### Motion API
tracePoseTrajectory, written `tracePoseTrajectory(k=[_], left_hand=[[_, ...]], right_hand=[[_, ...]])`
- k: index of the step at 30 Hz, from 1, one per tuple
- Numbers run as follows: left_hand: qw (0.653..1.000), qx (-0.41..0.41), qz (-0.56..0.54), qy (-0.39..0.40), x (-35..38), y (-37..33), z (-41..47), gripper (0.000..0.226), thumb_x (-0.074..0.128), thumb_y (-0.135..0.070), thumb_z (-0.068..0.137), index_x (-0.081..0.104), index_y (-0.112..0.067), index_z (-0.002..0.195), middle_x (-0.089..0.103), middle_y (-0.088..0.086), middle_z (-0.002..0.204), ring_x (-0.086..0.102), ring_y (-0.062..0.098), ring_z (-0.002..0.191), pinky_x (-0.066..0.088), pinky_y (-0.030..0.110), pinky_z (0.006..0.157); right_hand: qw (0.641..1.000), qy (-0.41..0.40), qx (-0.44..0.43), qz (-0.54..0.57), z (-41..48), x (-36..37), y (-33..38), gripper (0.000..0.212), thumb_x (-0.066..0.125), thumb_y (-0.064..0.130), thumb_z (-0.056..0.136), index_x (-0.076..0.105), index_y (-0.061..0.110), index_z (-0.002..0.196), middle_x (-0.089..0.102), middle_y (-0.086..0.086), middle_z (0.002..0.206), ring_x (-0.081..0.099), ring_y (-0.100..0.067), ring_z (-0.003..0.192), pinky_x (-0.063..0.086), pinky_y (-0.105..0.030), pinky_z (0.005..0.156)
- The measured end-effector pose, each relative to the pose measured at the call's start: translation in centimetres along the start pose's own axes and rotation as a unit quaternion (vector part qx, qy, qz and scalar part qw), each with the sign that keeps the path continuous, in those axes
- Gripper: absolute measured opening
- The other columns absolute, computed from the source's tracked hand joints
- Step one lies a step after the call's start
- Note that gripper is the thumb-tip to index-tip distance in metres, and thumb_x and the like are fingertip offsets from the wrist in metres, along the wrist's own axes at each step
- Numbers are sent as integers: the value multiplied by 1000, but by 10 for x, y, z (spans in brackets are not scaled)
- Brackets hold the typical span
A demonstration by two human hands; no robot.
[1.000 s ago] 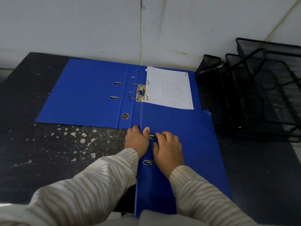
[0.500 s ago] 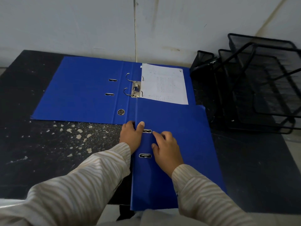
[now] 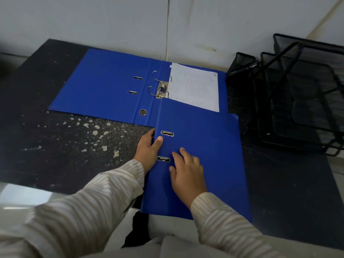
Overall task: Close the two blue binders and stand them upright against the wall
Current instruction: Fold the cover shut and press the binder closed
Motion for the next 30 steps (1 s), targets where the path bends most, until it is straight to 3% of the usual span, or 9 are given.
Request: tracePoseTrajectory(k=[3,7,15,25,30], left_hand=[[1000,10,4,-2,1,-2,0,24,50,-25,96,60,-28,118,67,4,119,67,23,106,54,52,93],[999,8,30,-11,1,0,3,29,50,-24,97,58,-21,125,67,4,120,66,23,107,54,51,93],[984,16,167,-52,-2,2,8,37,46,-35,95,54,-20,128,62,6,122,59,27,113,48,52,97],[980,6,184,-78,-6,-2,-3,37,46,-45,93,58,-25,122,68,-4,113,65,18,101,54,48,90],[975,-7,214,-66,-2,4,-10,39,41,-40,97,53,-20,128,65,4,118,62,26,106,50,51,93]], right_hand=[[1000,4,-12,-1,0,1,0,47,39,34,95,32,22,140,25,-4,153,31,-27,127,32,-42,103],[1000,7,-23,-5,-1,1,-2,47,40,34,95,31,22,140,25,-4,153,32,-27,127,33,-42,102],[999,14,-34,-10,4,4,-3,48,40,32,96,29,21,141,24,-5,153,32,-27,125,33,-41,101],[999,29,-18,-10,2,5,0,53,42,34,94,25,22,142,18,-6,155,26,-28,130,31,-43,103],[999,40,-20,-19,3,2,2,54,44,37,93,26,21,141,18,-6,154,25,-28,131,32,-44,103]])
Point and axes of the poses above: each hand's wrist, its own z-axis towards the middle knuckle, its own x-axis out of the palm, y = z × x, the point moved 8 cm from there along z, towards the middle knuckle
